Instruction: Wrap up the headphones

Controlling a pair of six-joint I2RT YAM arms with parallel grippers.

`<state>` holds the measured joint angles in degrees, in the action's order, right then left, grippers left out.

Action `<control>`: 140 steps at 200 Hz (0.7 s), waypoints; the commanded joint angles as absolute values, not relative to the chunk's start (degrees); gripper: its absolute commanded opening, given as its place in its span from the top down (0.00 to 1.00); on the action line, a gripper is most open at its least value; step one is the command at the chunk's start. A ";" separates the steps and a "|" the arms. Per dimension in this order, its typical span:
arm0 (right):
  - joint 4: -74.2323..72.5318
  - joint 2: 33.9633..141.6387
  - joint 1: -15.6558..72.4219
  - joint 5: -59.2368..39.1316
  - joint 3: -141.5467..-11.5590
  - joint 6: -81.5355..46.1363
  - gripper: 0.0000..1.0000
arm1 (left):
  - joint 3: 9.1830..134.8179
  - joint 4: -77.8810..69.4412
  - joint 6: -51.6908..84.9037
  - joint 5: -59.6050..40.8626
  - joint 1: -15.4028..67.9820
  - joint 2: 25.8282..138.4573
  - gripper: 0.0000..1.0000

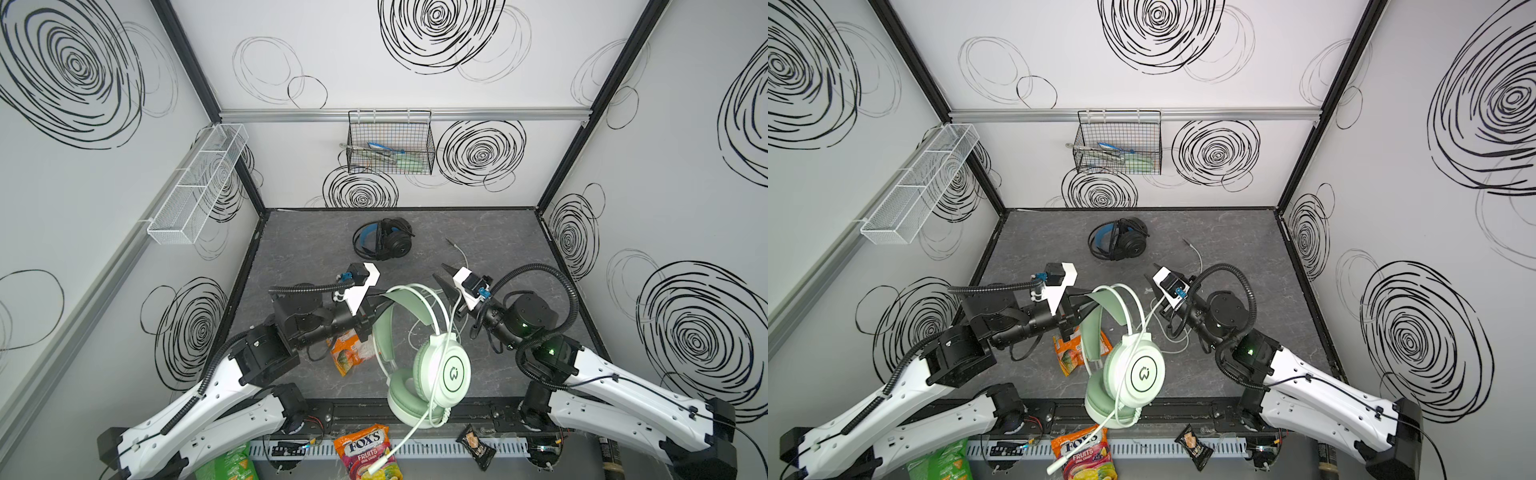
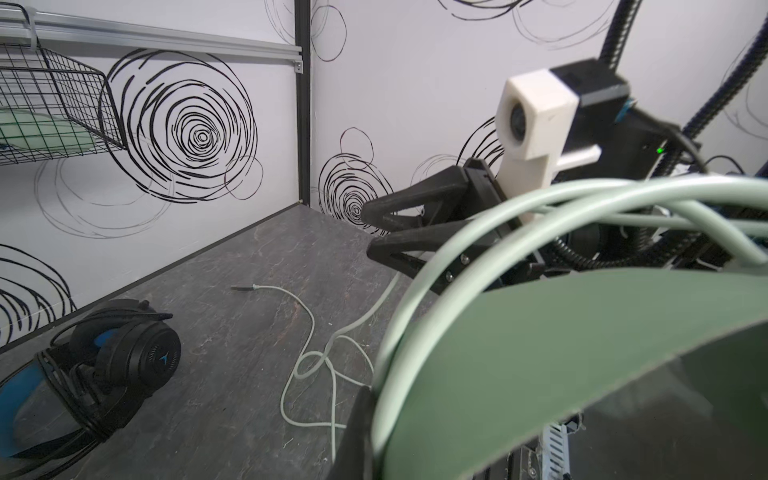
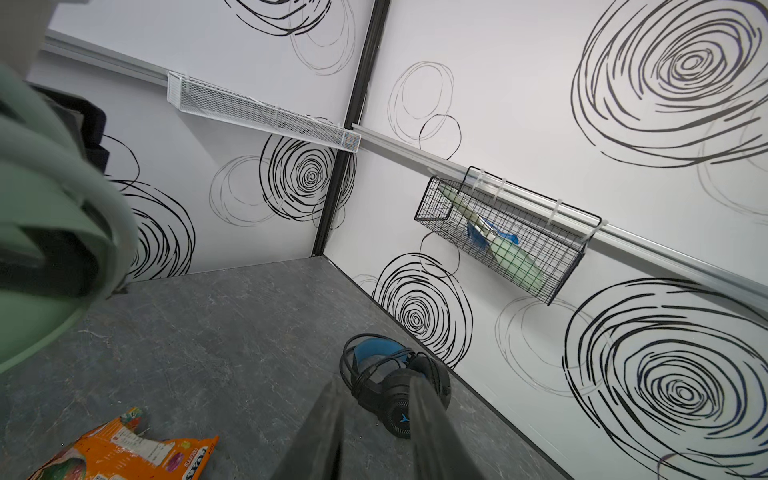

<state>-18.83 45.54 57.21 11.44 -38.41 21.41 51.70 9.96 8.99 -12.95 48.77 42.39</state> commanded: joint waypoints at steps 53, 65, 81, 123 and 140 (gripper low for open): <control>-26.50 44.38 54.72 6.00 -34.67 17.94 0.67 | 51.67 -5.89 20.36 -12.07 50.23 42.35 1.00; -26.54 44.43 54.50 5.35 -34.58 17.67 0.65 | 51.47 -6.65 21.19 -11.95 50.50 42.45 1.00; -26.59 44.62 54.33 4.74 -34.45 16.61 0.65 | 50.07 -10.06 23.61 -11.06 50.88 42.05 1.00; -29.87 44.38 54.40 1.24 -31.91 12.50 0.65 | 45.50 -20.84 31.26 -7.21 52.49 41.87 1.00; -32.82 44.17 54.34 0.35 -30.20 11.29 0.65 | 45.59 -22.59 31.82 -5.54 53.96 42.66 1.00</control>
